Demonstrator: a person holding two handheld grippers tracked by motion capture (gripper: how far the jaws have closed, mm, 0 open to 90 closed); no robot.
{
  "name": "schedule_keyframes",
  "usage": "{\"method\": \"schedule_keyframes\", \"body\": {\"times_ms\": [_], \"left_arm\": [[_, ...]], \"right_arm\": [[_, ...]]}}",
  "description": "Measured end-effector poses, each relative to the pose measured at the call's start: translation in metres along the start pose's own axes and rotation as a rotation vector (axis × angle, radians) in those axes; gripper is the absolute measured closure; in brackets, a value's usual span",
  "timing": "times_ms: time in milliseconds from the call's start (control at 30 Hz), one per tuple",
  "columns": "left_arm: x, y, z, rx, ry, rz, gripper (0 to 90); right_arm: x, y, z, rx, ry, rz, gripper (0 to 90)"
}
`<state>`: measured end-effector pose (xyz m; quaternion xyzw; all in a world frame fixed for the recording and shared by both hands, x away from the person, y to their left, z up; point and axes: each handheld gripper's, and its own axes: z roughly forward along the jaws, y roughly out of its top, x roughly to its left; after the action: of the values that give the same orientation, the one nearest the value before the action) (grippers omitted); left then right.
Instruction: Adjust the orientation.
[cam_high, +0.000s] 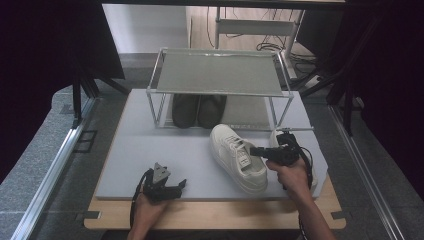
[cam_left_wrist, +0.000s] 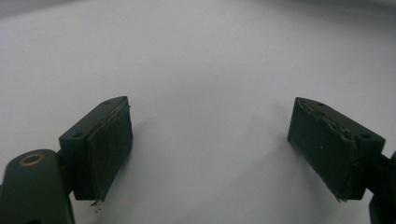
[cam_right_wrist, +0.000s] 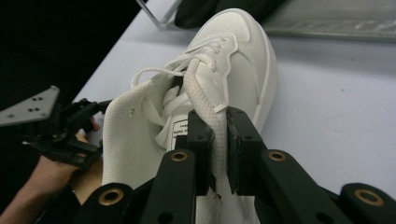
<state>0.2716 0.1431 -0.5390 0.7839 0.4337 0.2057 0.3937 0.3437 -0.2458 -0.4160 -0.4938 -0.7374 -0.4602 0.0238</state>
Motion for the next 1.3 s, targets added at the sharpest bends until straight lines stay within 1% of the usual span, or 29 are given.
{"method": "schedule_keyframes", "body": {"times_ms": [133,200,333,700,1300], "left_arm": [[0.000,0.000,0.000,0.000,0.000,0.000,14.1],[0.000,0.000,0.000,0.000,0.000,0.000,14.1],[0.000,0.000,0.000,-0.003,0.000,-0.005,14.1],[0.000,0.000,0.000,-0.002,0.001,-0.001,14.1],[0.000,0.000,0.000,0.001,0.000,0.000,14.1]], "right_arm": [[0.005,0.007,-0.002,-0.003,0.025,-0.002,81.6],[0.007,0.012,-0.002,-0.007,0.049,0.005,81.5],[0.009,0.019,-0.003,-0.011,0.076,0.004,81.5],[0.020,0.040,-0.008,-0.031,0.114,-0.005,81.2],[0.031,0.074,-0.022,-0.073,0.201,0.015,81.1]]}}
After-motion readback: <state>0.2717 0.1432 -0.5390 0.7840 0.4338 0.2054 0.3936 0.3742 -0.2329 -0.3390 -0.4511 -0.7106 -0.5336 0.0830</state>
